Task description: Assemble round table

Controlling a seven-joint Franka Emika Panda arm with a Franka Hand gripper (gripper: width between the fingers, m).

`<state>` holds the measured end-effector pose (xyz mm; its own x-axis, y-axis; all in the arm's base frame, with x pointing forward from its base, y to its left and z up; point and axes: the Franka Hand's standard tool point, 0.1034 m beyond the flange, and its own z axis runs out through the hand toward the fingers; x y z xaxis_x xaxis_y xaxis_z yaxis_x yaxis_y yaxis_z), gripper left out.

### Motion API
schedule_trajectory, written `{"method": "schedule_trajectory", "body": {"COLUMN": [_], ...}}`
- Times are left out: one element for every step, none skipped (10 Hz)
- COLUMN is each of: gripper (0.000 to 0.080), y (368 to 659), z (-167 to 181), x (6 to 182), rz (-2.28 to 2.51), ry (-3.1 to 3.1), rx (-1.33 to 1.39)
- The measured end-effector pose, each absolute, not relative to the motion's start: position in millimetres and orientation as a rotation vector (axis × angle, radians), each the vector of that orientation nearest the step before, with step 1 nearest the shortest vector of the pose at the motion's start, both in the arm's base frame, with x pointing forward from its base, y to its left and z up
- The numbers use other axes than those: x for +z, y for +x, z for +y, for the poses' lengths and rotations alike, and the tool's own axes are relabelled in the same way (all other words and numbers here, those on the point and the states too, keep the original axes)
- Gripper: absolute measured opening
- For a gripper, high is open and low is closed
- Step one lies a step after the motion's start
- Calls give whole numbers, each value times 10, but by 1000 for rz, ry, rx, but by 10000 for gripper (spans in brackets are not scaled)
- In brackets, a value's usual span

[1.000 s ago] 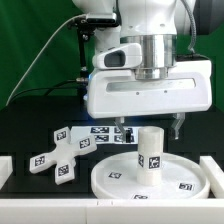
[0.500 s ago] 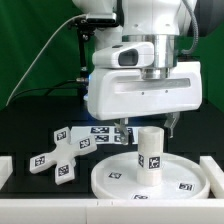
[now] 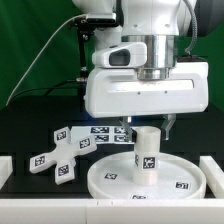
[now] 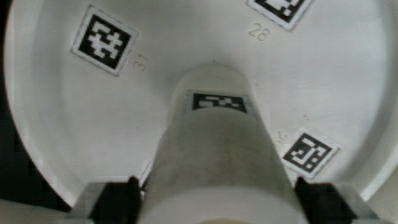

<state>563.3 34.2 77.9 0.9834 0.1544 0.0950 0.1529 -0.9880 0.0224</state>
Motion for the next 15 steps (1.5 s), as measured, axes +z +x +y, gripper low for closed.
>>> {"method": "schedule_trajectory", "body": {"gripper": [411, 410, 410, 410, 410, 410, 410, 410, 410, 410, 410, 410, 410, 410, 410], "y": [5633, 5633, 5637, 5649, 5649, 5651, 5650, 5644, 5632, 5626, 5639, 5623, 5624, 5630, 5641], "z": [355, 427, 425, 417, 408, 400, 398, 394, 404, 422, 438, 430, 429, 423, 413], "x": [776, 772, 769, 766, 765, 766, 764, 762, 763, 772, 794, 770, 768, 758, 755], "rz": [87, -122, -320, -494, -688, -843, -977, -1196, -1307, -1325, -1343, -1480, -1582, -1711, -1874], "ry": [3126, 3128, 3118, 3099, 3072, 3041, 3009, 2946, 2906, 2894, 2873, 2813, 2766, 2691, 2589], "rx": [154, 175, 184, 195, 193, 191, 189, 177, 147, 103, 66, 55, 51, 47, 43]}}
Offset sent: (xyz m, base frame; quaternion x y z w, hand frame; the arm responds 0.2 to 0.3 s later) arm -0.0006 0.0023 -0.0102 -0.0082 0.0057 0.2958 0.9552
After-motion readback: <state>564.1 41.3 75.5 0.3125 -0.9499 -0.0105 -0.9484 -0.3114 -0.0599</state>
